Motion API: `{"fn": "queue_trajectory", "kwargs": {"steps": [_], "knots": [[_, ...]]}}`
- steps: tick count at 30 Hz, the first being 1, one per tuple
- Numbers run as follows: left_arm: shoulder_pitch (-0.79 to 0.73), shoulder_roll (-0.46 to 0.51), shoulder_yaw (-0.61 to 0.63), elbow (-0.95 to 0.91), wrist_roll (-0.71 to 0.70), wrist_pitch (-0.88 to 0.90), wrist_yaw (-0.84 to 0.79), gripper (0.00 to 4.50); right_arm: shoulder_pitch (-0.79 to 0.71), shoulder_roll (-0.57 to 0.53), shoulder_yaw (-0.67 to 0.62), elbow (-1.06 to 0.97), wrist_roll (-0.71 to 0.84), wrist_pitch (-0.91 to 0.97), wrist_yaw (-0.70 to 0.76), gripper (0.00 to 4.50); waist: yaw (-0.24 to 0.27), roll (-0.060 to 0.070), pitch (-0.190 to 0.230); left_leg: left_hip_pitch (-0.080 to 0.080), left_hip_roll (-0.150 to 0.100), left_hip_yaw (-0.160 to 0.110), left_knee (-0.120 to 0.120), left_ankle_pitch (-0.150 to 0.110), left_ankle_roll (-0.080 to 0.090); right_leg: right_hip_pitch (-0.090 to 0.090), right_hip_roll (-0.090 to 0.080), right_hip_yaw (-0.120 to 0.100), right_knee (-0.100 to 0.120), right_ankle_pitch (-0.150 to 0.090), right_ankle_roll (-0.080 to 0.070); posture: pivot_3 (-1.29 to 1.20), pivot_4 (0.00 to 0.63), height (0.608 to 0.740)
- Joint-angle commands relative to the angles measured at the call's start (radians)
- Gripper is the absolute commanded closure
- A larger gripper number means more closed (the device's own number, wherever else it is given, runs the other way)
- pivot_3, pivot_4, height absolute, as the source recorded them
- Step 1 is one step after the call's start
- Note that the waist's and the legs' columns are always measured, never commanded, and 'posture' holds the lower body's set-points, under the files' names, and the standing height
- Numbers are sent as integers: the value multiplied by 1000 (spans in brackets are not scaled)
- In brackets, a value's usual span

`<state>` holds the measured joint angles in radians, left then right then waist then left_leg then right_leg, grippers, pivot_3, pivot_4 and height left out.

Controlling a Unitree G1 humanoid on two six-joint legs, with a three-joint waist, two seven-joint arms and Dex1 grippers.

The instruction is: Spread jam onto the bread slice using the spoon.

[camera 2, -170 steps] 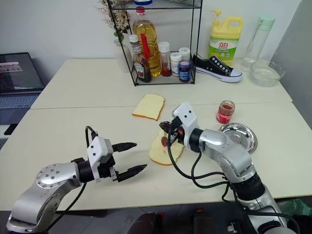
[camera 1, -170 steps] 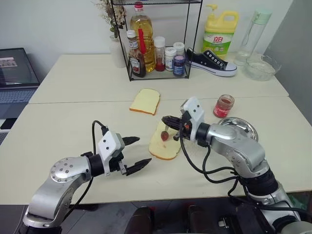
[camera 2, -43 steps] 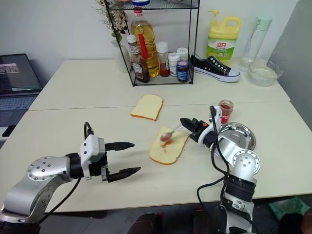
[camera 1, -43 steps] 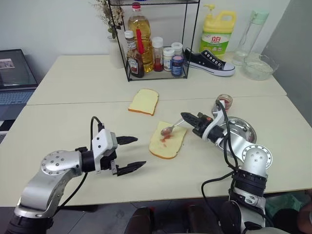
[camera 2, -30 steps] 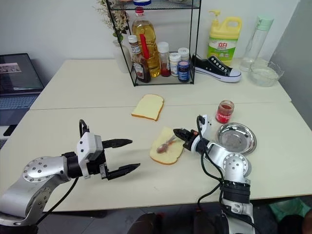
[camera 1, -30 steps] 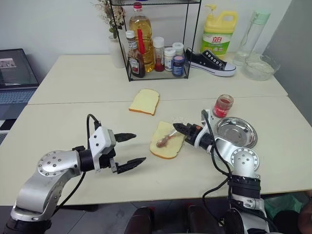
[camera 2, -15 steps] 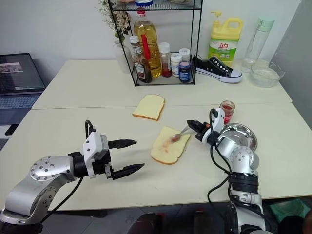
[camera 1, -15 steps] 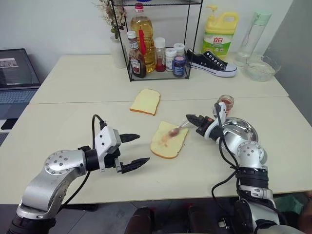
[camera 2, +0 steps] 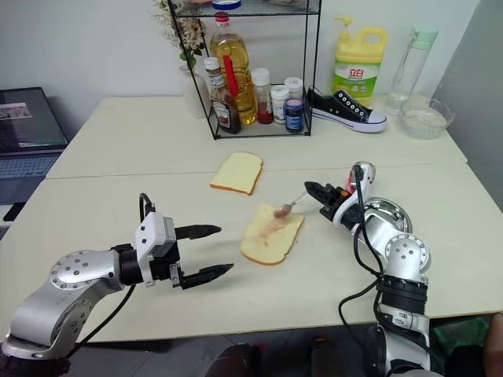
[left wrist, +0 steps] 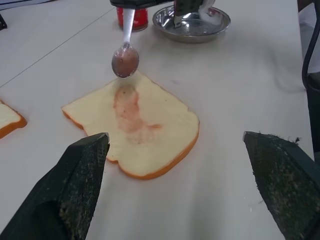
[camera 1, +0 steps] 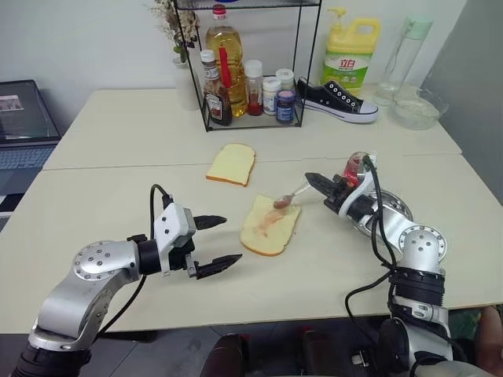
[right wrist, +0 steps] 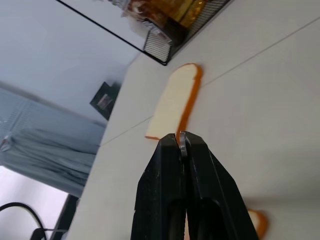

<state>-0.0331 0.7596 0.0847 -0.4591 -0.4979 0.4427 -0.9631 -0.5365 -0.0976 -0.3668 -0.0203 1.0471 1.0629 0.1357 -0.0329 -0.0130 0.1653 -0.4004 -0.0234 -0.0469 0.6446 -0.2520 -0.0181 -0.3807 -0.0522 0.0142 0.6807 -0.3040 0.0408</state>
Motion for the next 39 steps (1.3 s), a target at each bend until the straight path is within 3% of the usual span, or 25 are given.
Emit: {"fn": "queue_trajectory", "kwargs": {"steps": [1,11,25,32,39], "knots": [[-10,4,12,-7,-2,-21,-2,0,6,22,43,-36,10,-1,4,4472,0,0,0,0,0,0,0,0,0,0,0,0,0,0,0,0,150,740],[5,8,20,-15,0,-22,-5,0,93,-29,146,-18,-67,-20,84,4472,2,0,0,0,-1,0,0,0,0,0,0,0,0,0,0,0,150,740],[-24,8,4,8,6,-30,-15,0,28,-152,74,52,-96,-64,134,4472,4,0,0,0,-1,0,1,0,0,1,0,0,0,0,0,0,150,740],[-32,8,3,14,7,-33,-17,0,-13,-73,52,-13,8,-17,94,4472,1,0,0,0,0,0,0,0,0,0,0,0,-1,0,0,0,150,740],[-43,6,-3,12,8,-27,-12,0,-30,-35,87,70,-73,-77,72,4472,4,0,0,0,-1,0,0,0,0,0,0,0,-1,0,0,0,150,740]]}}
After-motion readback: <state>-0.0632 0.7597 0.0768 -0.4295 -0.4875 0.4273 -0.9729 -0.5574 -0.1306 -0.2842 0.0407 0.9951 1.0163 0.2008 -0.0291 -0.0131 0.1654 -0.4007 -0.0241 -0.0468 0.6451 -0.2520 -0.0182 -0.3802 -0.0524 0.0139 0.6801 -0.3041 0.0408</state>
